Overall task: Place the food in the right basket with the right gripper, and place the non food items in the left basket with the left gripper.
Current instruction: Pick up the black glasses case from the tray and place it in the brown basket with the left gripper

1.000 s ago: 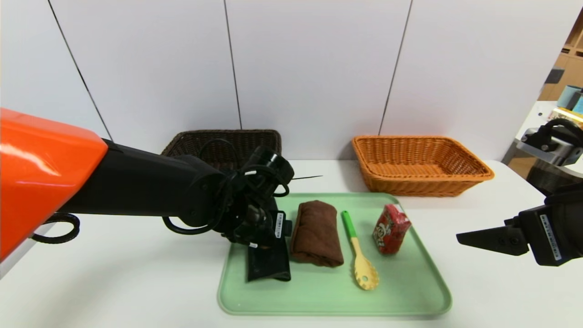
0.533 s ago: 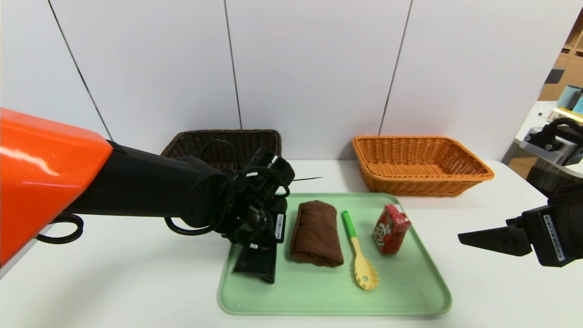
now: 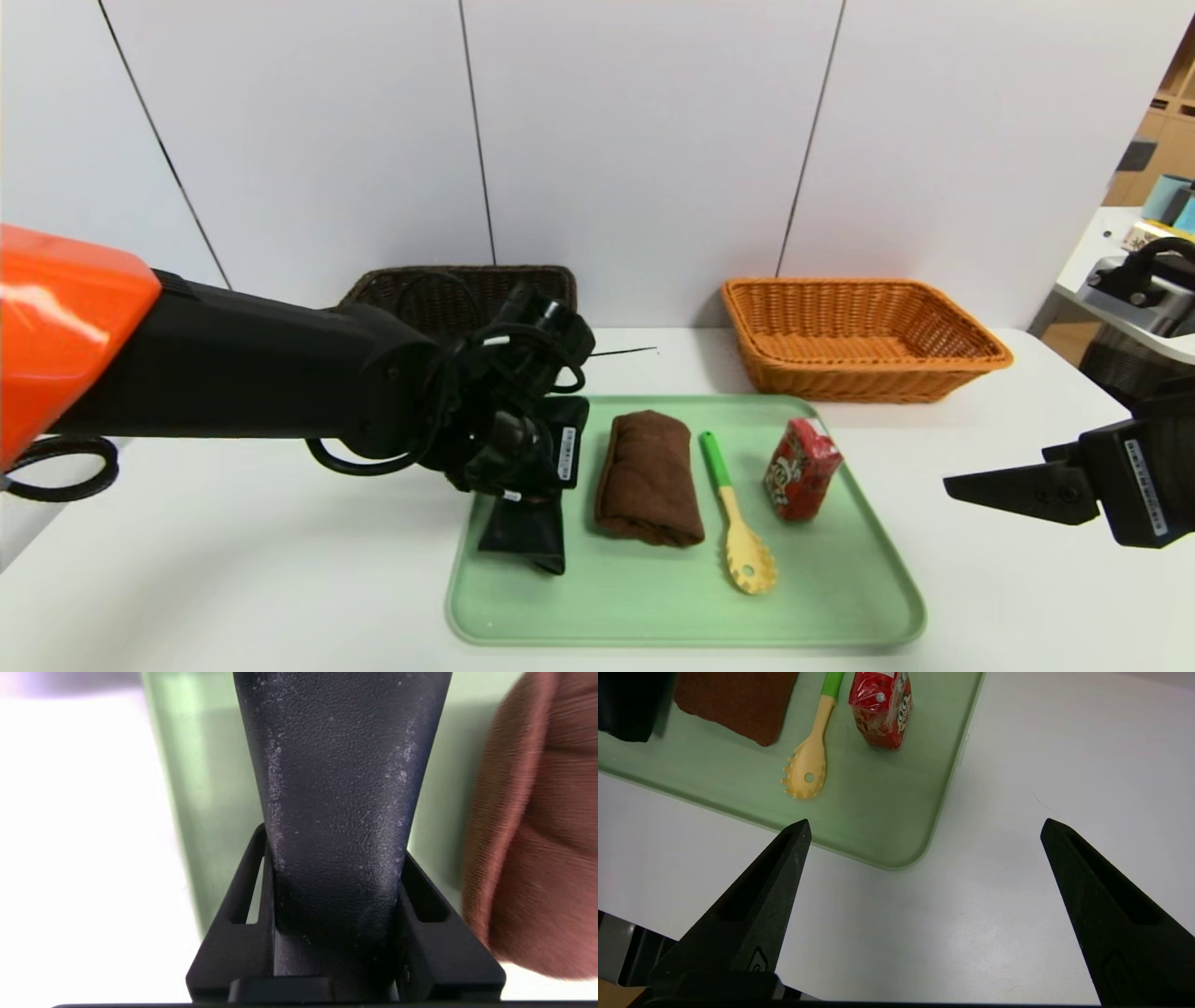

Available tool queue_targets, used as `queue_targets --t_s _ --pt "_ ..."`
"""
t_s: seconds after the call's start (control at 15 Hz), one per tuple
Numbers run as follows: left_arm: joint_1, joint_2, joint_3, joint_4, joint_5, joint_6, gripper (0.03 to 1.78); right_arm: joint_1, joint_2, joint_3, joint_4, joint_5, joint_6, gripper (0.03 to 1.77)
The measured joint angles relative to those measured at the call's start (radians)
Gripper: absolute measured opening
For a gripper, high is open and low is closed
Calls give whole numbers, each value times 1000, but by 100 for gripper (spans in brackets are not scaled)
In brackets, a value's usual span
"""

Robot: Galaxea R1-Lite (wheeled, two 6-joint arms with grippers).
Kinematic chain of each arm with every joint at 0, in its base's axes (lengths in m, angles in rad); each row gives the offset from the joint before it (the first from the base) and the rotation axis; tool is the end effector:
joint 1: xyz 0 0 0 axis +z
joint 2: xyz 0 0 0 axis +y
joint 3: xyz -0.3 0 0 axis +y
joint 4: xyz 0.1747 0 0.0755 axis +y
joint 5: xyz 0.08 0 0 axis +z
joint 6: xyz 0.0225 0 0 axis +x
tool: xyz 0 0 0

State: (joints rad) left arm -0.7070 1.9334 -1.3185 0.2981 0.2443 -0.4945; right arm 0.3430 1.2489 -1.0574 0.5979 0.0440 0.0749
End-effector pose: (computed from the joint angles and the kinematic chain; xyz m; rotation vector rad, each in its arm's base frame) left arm 0.2734 -0.2264 0.1608 -0.0375 0.8916 -0.2148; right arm 0.1533 0.0558 0.2527 -0.0481 0.7980 0.3368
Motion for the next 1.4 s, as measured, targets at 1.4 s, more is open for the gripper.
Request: queue_targets --t_s 1.4 --pt "267 -236 -293 113 -112 710 58 -1 -12 1 -1 -2 2 170"
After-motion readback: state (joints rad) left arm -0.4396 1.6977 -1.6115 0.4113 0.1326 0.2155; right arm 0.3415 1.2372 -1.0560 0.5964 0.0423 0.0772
